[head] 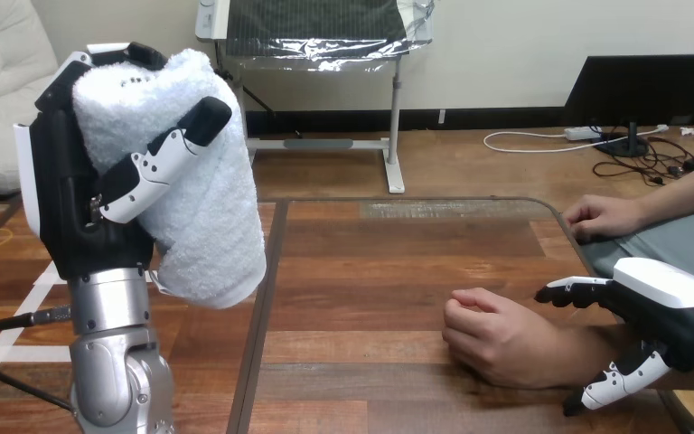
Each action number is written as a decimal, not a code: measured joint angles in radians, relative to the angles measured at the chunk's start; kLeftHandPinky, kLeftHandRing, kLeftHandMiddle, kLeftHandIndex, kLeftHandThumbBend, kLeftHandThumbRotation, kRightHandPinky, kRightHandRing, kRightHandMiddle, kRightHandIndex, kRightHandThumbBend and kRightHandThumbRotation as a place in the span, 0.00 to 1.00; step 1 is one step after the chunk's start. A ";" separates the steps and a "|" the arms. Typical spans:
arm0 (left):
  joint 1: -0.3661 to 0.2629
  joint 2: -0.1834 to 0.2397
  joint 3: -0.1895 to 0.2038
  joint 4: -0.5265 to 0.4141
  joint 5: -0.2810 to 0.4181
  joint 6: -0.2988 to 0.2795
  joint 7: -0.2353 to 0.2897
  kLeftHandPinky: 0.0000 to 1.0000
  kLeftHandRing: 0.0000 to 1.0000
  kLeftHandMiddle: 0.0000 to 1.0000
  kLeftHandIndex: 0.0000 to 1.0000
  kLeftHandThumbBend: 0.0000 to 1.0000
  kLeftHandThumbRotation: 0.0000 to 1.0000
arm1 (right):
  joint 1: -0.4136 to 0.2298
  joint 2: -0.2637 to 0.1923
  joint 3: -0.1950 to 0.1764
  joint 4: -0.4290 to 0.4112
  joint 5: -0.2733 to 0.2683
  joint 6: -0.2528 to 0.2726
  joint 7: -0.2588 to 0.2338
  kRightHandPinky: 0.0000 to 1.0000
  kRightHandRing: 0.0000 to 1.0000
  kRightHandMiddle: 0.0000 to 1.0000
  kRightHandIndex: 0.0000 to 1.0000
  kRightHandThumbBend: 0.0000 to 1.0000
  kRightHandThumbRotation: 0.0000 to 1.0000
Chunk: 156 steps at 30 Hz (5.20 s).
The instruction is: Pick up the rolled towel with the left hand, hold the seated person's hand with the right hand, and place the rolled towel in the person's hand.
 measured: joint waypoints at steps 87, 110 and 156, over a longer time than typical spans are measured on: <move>0.000 0.002 0.032 -0.002 -0.010 0.018 0.000 0.24 0.32 0.39 0.40 0.66 0.00 | -0.189 -0.025 0.217 0.152 -0.180 0.203 0.012 0.46 0.59 0.67 0.69 0.90 0.18; 0.000 0.002 0.035 -0.003 -0.005 0.023 0.010 0.25 0.32 0.39 0.40 0.66 0.00 | -0.185 -0.025 0.252 0.123 -0.183 0.215 -0.016 0.28 0.36 0.46 0.52 0.82 0.17; -0.001 0.002 0.035 -0.001 -0.002 0.025 0.013 0.24 0.32 0.39 0.40 0.64 0.00 | -0.183 -0.027 0.255 0.125 -0.137 0.210 -0.037 0.18 0.24 0.33 0.36 0.83 0.03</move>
